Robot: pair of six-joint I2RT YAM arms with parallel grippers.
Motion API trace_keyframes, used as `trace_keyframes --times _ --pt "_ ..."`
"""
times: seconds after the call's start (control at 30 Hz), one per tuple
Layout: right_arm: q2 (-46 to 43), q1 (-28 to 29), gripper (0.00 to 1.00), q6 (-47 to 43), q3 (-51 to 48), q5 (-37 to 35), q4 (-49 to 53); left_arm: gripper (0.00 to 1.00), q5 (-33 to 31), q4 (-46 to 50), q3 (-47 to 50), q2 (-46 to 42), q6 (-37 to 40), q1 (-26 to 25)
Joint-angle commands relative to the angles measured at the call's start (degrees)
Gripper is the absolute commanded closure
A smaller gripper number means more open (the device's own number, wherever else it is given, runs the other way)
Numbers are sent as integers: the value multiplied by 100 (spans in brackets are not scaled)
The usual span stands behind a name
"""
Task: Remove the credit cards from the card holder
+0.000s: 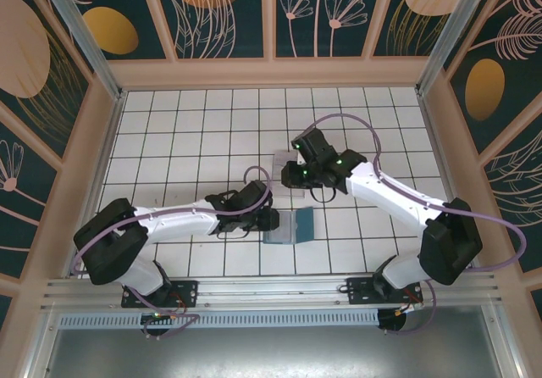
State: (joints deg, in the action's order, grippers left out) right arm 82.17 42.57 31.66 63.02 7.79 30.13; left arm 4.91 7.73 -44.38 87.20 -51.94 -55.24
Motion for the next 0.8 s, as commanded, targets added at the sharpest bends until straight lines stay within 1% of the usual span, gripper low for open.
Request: trace_keyframes --times 0.0,0.1,0.2,0.3,0.47,0.63,0.77 --pt "-144 148 78 353 -138 -153 274 70 101 -96 -12 -184 -33 79" --pt "-173 225 78 495 -278 -141 334 72 65 -56 92 -250 -36 173" --pt "-121 317 78 593 -399 -112 352 77 122 -127 310 -333 -43 310" --pt "9 424 76 688 -475 -152 403 81 209 -197 517 -367 -26 443" --pt "344 685 75 841 -427 -217 559 87 255 -282 735 -396 -22 522" --pt "726 940 70 1005 -237 -330 726 92 273 -422 976 -494 -92 550" --pt "1054 1108 66 1044 -76 -392 868 93 383 -666 1207 -618 -223 559"
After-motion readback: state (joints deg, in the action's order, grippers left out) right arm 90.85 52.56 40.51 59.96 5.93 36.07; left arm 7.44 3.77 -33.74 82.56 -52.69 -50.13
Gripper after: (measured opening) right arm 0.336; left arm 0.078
